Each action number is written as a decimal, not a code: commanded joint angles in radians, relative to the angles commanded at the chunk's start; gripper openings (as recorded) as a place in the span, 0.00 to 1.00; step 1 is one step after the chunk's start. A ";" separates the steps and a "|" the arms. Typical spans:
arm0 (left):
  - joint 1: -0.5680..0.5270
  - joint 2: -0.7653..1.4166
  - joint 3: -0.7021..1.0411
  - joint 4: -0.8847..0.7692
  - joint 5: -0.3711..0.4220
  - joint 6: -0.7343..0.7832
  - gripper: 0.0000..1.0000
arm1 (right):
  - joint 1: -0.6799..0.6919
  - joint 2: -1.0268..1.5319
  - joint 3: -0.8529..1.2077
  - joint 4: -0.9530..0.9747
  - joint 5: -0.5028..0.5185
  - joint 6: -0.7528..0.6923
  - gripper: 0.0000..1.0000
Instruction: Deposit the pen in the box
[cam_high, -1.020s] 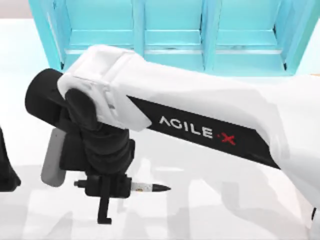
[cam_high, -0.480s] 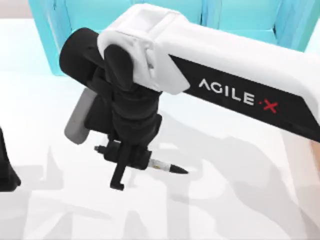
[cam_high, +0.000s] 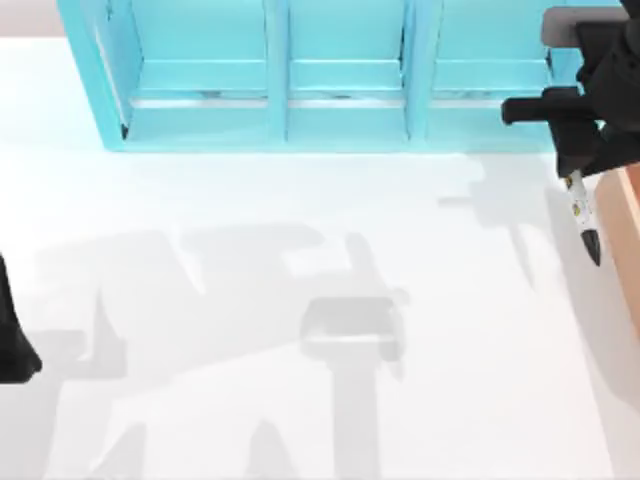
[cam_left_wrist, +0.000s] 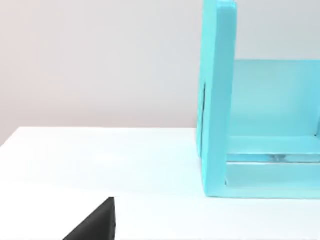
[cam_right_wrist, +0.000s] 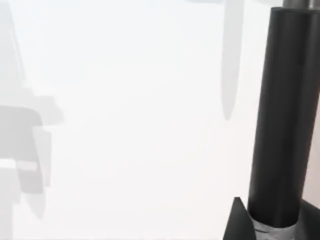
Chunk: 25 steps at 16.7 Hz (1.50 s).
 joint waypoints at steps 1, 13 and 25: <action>0.000 0.000 0.000 0.000 0.000 0.000 1.00 | -0.107 -0.044 -0.064 0.027 -0.012 0.079 0.00; 0.000 0.000 0.000 0.000 0.000 0.000 1.00 | -0.967 -0.376 -0.643 0.450 -0.236 0.721 0.00; 0.000 0.000 0.000 0.000 0.000 0.000 1.00 | -0.851 -0.358 -0.734 0.577 -0.189 0.789 0.00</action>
